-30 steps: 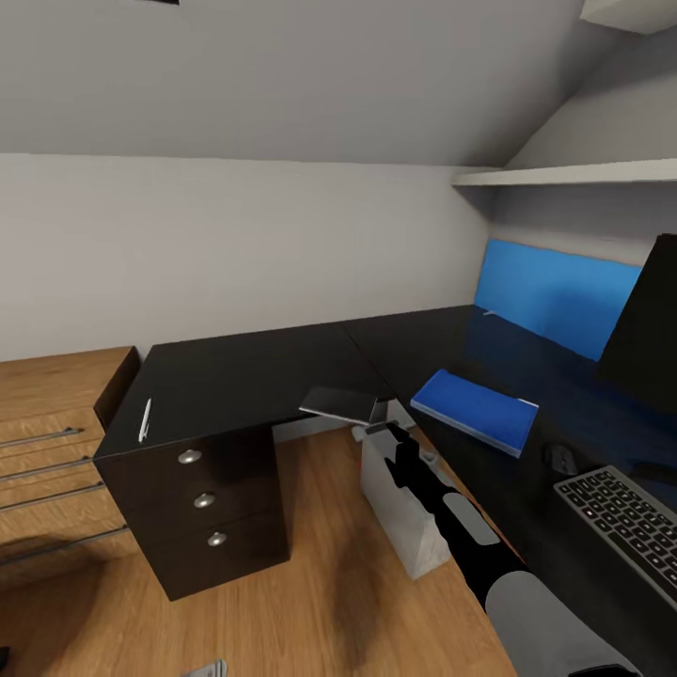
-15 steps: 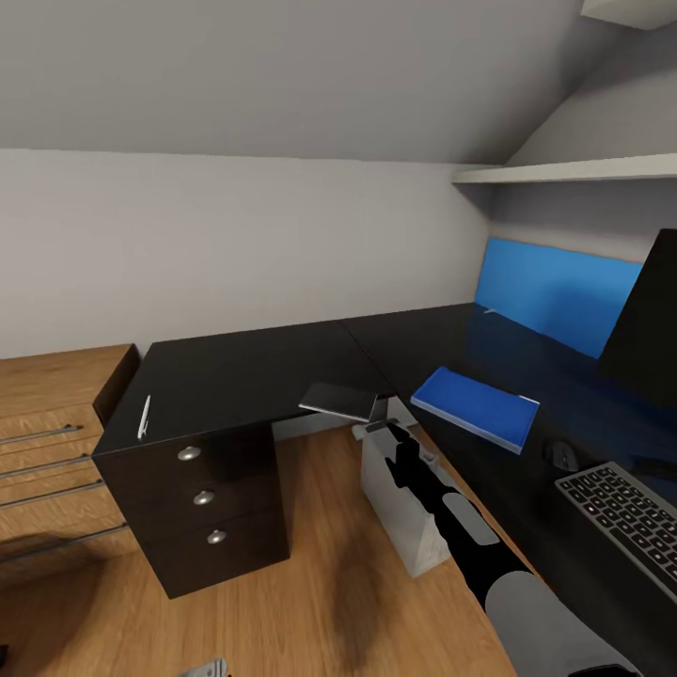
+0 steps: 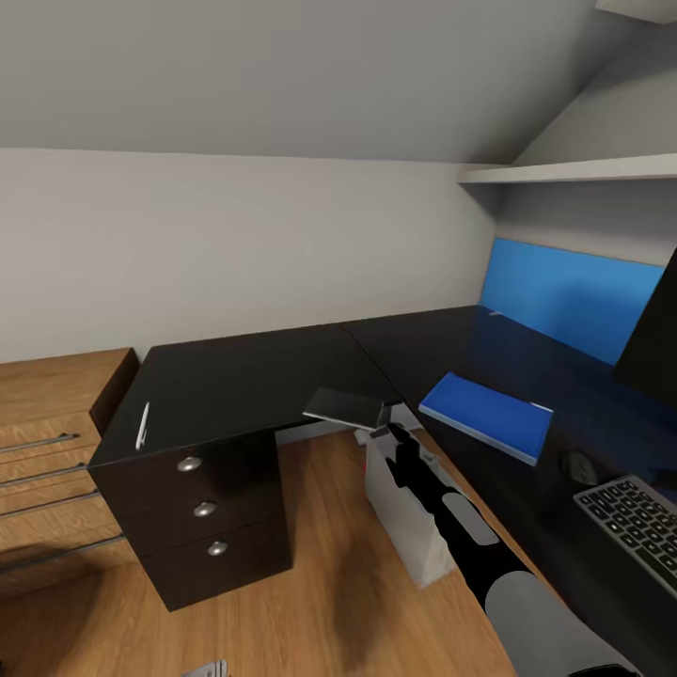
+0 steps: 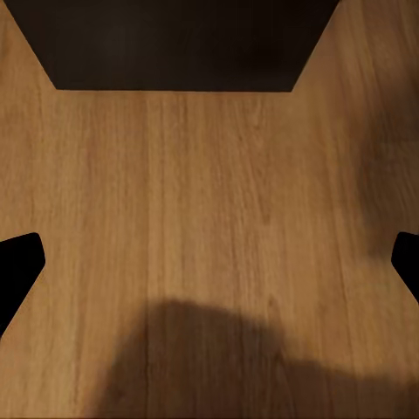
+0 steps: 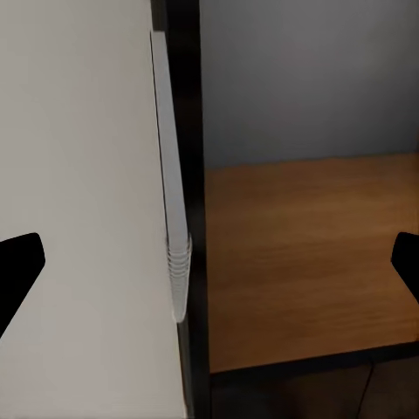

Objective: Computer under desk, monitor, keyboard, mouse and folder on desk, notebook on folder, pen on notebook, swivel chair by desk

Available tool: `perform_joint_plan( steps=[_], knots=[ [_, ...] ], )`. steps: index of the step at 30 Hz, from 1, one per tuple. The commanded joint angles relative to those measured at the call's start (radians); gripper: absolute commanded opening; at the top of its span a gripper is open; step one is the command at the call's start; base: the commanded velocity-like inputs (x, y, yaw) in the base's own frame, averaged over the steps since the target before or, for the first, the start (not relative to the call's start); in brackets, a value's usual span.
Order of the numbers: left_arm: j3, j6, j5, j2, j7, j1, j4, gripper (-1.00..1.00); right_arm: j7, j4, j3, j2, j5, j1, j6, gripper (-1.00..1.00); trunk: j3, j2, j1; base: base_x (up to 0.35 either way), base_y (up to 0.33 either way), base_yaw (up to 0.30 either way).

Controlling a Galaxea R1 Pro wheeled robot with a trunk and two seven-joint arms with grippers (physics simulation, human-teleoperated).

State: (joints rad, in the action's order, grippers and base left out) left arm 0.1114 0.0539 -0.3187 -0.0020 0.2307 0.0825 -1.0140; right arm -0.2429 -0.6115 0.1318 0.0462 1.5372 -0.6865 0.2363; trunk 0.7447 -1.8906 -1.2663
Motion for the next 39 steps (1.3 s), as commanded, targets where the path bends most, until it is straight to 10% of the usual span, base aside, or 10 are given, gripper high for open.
perform_joint_plan(
  steps=[1, 39],
  knots=[
    [0.002, 0.004, -0.007, 0.0, 0.007, 0.0, -0.002, 1.0, -0.002, 0.001, 0.002, 0.0, 0.008, -0.001, 0.002, 1.0, 0.001, 0.0, 0.0, 0.093, 0.047, 0.0],
    [0.002, 0.006, -0.006, -0.001, 0.01, 0.0, 0.001, 1.0, 0.003, 0.001, 0.002, 0.001, 0.007, -0.001, 0.0, 1.0, 0.001, 0.0, 0.0, 0.084, 0.077, 0.0]
  ],
)
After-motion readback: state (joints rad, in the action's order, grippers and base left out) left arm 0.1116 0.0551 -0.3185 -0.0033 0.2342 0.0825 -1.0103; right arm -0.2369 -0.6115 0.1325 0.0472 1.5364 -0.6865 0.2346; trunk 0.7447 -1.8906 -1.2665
